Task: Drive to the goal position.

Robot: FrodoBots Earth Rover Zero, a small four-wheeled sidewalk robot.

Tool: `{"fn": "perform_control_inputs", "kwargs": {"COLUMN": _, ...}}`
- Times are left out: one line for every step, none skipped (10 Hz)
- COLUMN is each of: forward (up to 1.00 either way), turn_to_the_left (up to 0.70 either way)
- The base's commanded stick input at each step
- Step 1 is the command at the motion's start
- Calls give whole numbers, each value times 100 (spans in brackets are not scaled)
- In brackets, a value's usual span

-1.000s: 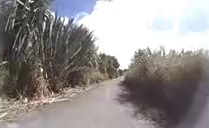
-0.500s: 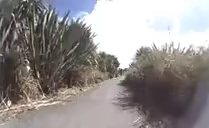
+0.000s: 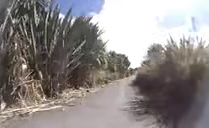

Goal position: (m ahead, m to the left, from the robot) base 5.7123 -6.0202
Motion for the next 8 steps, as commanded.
{"fn": "perform_control_inputs", "kwargs": {"forward": 85, "turn_to_the_left": 0}}
{"fn": "perform_control_inputs", "kwargs": {"forward": 85, "turn_to_the_left": 0}}
{"fn": "perform_control_inputs", "kwargs": {"forward": 85, "turn_to_the_left": 0}}
{"fn": "perform_control_inputs", "kwargs": {"forward": 85, "turn_to_the_left": 0}}
{"fn": "perform_control_inputs", "kwargs": {"forward": 85, "turn_to_the_left": 0}}
{"fn": "perform_control_inputs", "kwargs": {"forward": 85, "turn_to_the_left": 0}}
{"fn": "perform_control_inputs", "kwargs": {"forward": 85, "turn_to_the_left": 0}}
{"fn": "perform_control_inputs", "kwargs": {"forward": 85, "turn_to_the_left": 0}}
